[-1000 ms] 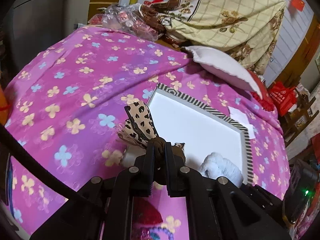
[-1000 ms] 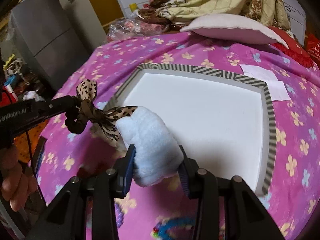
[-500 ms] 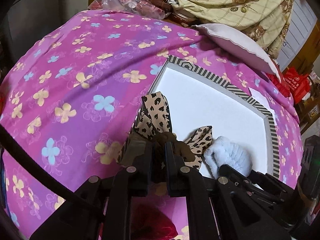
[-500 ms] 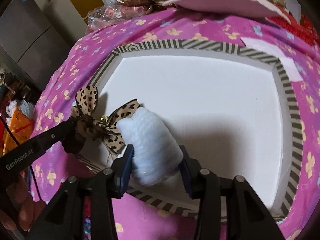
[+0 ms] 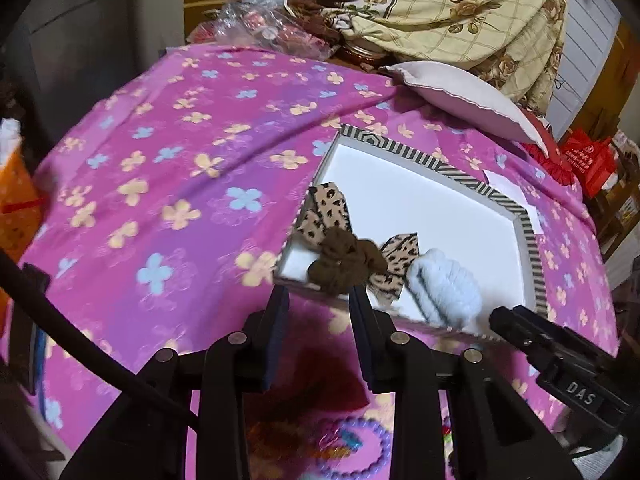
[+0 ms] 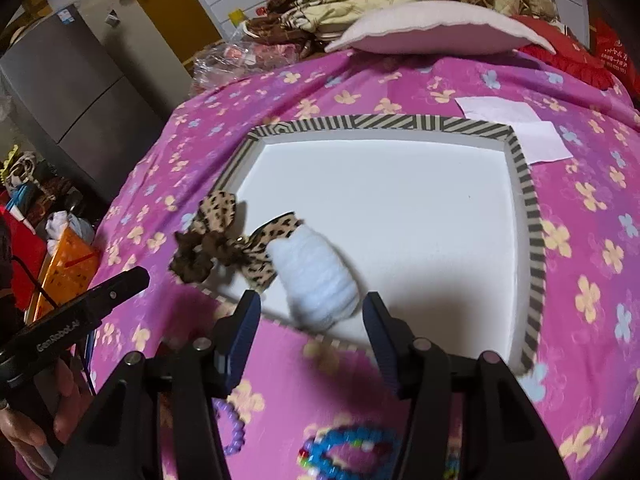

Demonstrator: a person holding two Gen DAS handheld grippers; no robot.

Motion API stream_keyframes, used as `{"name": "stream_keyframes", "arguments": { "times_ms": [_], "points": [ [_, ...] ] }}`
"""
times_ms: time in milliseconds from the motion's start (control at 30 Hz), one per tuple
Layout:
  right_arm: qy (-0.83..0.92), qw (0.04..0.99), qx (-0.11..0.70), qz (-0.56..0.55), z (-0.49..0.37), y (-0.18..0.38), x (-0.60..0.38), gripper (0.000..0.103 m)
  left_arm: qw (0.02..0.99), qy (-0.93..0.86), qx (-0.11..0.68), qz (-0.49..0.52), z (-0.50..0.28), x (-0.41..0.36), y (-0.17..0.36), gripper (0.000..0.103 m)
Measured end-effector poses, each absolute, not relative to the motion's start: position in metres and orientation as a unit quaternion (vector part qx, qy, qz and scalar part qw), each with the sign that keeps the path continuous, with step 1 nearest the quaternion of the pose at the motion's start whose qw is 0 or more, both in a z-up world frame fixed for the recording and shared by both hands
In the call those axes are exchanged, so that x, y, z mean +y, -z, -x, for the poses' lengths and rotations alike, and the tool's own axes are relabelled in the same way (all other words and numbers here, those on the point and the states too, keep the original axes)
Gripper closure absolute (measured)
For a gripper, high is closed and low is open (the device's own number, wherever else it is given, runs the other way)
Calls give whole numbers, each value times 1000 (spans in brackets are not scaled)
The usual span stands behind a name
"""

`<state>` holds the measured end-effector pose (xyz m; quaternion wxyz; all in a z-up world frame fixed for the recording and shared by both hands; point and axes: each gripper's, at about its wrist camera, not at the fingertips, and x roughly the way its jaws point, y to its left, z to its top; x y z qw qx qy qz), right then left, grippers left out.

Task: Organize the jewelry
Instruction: 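Carry the leopard bows with the left tool into the tray while the right tool places the white scrunchie, then grasp the red bow clip with beads using the left tool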

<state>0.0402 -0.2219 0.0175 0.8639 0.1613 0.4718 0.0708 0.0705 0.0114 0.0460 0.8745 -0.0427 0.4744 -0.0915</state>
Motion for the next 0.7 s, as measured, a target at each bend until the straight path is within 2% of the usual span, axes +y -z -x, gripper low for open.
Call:
{"name": "stream_keyframes", "arguments": {
  "times_ms": [700],
  "points": [
    [-85, 879, 455, -118, 45, -37, -182, 41, 898, 56, 436, 6, 14, 19, -57, 51]
  ]
}}
